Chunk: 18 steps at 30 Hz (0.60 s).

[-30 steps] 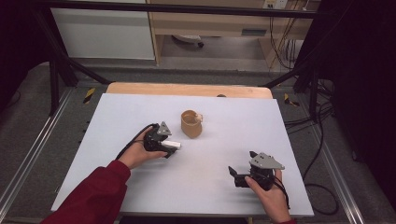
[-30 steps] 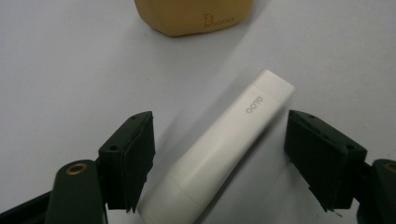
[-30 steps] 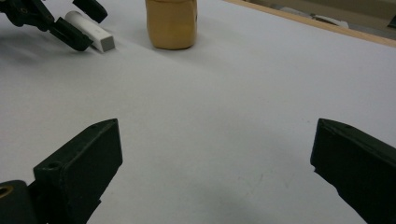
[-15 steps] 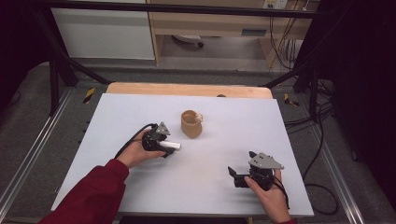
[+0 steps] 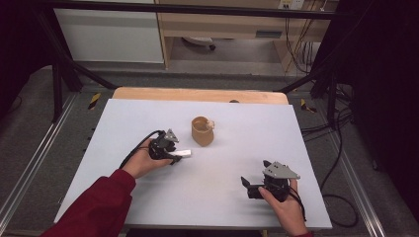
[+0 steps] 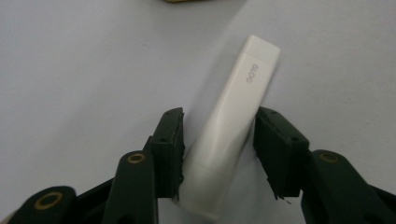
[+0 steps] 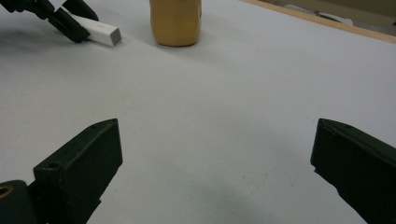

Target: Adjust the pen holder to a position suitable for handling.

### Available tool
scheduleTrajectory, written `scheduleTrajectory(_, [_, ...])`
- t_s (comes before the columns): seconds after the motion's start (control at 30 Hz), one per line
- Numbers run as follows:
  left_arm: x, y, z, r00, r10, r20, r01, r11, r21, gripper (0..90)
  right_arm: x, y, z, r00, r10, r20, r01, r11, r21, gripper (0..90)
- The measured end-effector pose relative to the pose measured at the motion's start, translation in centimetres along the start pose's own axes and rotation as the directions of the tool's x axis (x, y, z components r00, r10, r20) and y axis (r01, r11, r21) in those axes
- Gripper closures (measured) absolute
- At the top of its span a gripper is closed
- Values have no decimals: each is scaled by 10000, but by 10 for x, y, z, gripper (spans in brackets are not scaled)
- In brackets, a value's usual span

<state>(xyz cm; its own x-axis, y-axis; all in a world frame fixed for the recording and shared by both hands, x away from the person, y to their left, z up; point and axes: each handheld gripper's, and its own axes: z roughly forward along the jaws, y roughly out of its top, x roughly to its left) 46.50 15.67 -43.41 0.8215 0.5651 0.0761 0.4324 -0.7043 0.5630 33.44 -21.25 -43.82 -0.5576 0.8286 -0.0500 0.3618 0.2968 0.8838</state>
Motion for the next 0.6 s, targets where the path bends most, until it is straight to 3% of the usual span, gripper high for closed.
scheduleTrajectory(0.23, [2, -1, 0, 9999, 79, 147, -79, 10000, 0, 554, 1, 0, 1, 10000, -46, -22, 46, 10000, 61, 24])
scheduleTrajectory(0.37, [3, 1, -1, 9986, 209, 485, -222, 9994, 257, 624, 1, 0, 1, 10000, -51, -62, 51, 9999, 103, 24])
scheduleTrajectory(0.5, [0, 4, -1, 9985, 329, 442, -353, 9979, 540, 666, 1, 0, 1, 9999, -62, -81, 63, 9999, 112, 24])
scheduleTrajectory(0.6, [0, 6, -2, 9987, 188, 466, -223, 9969, 760, 667, 1, 0, 1, 9999, -56, -85, 57, 9999, 125, 24])
